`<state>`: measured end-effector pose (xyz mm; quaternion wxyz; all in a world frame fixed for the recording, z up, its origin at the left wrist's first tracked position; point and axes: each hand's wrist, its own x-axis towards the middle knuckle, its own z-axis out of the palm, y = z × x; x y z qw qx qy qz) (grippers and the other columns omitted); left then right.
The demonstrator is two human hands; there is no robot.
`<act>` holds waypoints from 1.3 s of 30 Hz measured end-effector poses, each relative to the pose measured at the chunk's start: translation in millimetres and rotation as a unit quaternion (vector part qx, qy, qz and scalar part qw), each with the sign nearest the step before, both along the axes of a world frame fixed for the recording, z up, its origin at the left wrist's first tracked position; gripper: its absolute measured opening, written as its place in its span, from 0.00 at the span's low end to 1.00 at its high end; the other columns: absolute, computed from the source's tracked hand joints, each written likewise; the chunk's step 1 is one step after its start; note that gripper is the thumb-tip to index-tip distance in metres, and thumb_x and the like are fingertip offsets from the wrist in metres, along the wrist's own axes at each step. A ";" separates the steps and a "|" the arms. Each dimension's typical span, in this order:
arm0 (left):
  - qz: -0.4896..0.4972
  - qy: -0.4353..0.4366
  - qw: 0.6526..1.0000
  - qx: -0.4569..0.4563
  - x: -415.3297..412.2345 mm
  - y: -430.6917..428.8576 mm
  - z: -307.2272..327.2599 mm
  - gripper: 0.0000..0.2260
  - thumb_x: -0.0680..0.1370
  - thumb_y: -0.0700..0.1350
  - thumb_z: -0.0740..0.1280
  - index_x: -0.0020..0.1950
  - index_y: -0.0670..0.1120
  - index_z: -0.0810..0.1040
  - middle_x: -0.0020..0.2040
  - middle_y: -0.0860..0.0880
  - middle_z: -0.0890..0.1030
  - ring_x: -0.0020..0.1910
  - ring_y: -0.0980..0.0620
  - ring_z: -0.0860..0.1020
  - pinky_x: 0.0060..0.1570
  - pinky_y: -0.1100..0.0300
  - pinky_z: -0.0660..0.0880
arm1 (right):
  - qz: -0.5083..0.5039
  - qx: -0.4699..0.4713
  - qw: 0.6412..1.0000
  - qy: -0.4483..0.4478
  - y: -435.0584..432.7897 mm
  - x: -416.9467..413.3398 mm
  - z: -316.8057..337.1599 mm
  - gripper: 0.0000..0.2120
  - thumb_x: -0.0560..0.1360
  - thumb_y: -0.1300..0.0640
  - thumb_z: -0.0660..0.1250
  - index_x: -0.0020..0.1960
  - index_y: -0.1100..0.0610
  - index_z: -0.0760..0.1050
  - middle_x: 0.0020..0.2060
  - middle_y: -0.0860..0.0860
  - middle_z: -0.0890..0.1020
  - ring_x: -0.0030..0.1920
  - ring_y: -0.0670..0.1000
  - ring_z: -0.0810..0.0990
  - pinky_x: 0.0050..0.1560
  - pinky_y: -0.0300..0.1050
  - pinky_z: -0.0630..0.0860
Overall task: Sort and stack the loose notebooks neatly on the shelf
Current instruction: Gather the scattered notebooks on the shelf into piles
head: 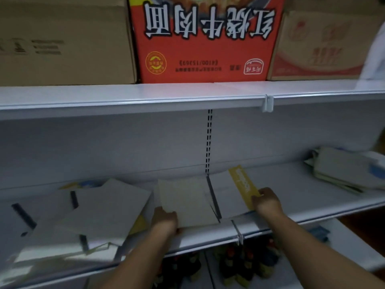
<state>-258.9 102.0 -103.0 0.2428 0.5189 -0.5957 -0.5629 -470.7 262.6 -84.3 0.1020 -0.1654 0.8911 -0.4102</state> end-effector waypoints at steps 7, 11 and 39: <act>-0.118 -0.224 0.947 -0.196 8.7 8.4 28.8 0.31 0.76 0.48 0.63 0.75 0.40 0.56 0.76 0.43 0.59 0.73 0.46 0.61 0.70 0.61 0.61 | 0.012 0.186 0.974 0.129 -6.2 -3.8 -10.7 0.20 0.72 0.50 0.64 0.60 0.58 0.73 0.57 0.60 0.76 0.58 0.61 0.72 0.55 0.49 0.72; -0.119 -0.257 0.907 -0.313 54.4 -19.6 53.3 0.19 0.77 0.47 0.62 0.68 0.45 0.71 0.71 0.46 0.70 0.70 0.49 0.67 0.65 0.65 0.61 | 0.151 0.068 0.982 0.092 -59.5 50.1 15.7 0.14 0.75 0.51 0.65 0.58 0.56 0.76 0.58 0.56 0.79 0.57 0.57 0.77 0.51 0.42 0.72; -0.135 -0.442 0.823 -0.329 140.2 -77.5 64.5 0.31 0.74 0.58 0.64 0.74 0.49 0.61 0.75 0.46 0.61 0.73 0.46 0.58 0.71 0.56 0.60 | 0.190 -0.164 0.963 -0.102 -110.0 86.5 38.6 0.12 0.76 0.65 0.60 0.56 0.59 0.77 0.48 0.51 0.80 0.46 0.54 0.78 0.54 0.47 0.75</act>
